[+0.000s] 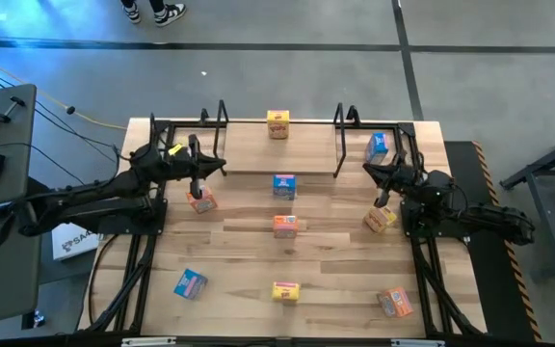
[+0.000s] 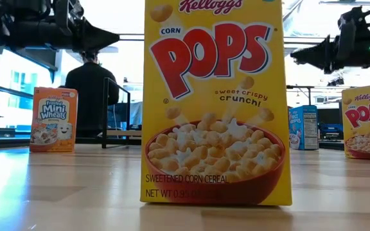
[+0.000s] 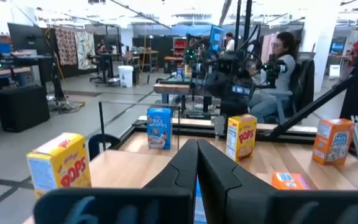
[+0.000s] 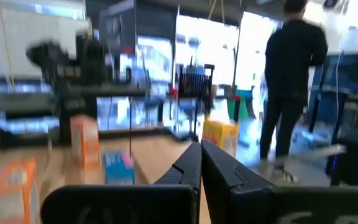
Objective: Stack cereal on shelf
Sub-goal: Put the right blue cereal box on the shelf
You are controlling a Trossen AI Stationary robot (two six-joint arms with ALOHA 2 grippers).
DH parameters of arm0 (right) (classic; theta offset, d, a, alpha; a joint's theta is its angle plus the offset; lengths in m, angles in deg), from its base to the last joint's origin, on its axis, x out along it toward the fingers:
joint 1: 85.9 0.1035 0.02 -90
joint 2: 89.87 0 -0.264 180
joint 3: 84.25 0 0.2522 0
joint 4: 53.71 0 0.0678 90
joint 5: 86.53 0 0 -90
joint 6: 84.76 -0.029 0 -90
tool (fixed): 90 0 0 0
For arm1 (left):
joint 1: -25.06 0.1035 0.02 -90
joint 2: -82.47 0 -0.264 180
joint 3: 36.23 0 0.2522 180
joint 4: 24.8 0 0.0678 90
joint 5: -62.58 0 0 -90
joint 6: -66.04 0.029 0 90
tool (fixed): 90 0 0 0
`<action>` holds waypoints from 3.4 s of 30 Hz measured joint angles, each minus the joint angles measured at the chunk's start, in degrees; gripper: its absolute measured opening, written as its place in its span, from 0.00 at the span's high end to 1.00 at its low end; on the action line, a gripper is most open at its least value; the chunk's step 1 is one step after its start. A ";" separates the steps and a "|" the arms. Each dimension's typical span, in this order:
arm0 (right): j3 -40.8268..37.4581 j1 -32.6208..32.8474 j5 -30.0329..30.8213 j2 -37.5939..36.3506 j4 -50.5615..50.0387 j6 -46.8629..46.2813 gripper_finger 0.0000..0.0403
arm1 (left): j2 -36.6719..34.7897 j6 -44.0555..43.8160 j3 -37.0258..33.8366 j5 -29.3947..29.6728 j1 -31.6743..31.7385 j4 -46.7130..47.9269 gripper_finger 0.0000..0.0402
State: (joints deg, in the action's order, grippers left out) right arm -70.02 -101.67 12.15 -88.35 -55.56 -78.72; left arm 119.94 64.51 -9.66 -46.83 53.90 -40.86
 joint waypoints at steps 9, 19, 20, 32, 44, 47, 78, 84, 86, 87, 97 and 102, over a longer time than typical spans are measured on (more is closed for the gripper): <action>0.57 0.02 2.78 0.37 13.03 0.64 1.00 | -0.04 -0.87 -2.65 2.27 0.00 -4.59 0.99; 15.64 0.00 29.40 17.27 -12.12 -19.25 0.74 | 0.00 1.64 -2.65 5.32 0.00 -4.79 1.00; 17.48 0.00 31.31 19.91 -14.86 -20.94 0.69 | 0.00 1.69 -2.65 5.32 0.00 -4.79 1.00; 38.04 -8.76 32.17 46.68 -52.88 -48.66 0.27 | 0.00 2.15 -2.65 5.27 0.00 -4.30 0.99; 40.06 -28.23 15.42 57.47 -52.45 -44.08 0.26 | 0.00 2.21 -2.65 5.16 0.00 -3.76 0.99; 40.06 -29.53 12.89 59.17 -51.26 -43.20 0.26 | 0.00 2.21 -2.65 5.16 0.00 -3.76 0.99; 59.25 -27.24 16.19 62.23 -62.36 -34.78 0.60 | 0.00 2.21 -2.63 8.05 0.00 -2.95 0.99; 73.04 -23.96 19.85 62.77 -62.94 -26.50 0.60 | 0.00 2.19 -2.63 8.03 0.00 -2.95 0.99; 76.70 -23.05 17.99 64.11 -60.08 -19.91 0.60 | 0.00 2.19 -2.63 8.03 0.00 -2.95 0.99; 78.35 -22.53 16.05 65.16 -58.57 -16.24 0.60 | 0.01 2.20 -2.63 8.03 0.00 -2.97 0.99; 95.92 -23.23 -9.77 85.89 -58.10 17.06 0.60 | 0.00 2.19 -2.63 8.03 0.02 -2.97 0.99; 103.64 -25.65 -13.98 97.74 -67.49 24.76 0.60 | 0.00 2.19 -2.63 8.03 0.00 -2.97 0.99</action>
State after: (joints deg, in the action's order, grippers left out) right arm 33.62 -127.32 -1.83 9.39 -123.06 -53.96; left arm 119.94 66.70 -12.29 -38.80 53.90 -43.83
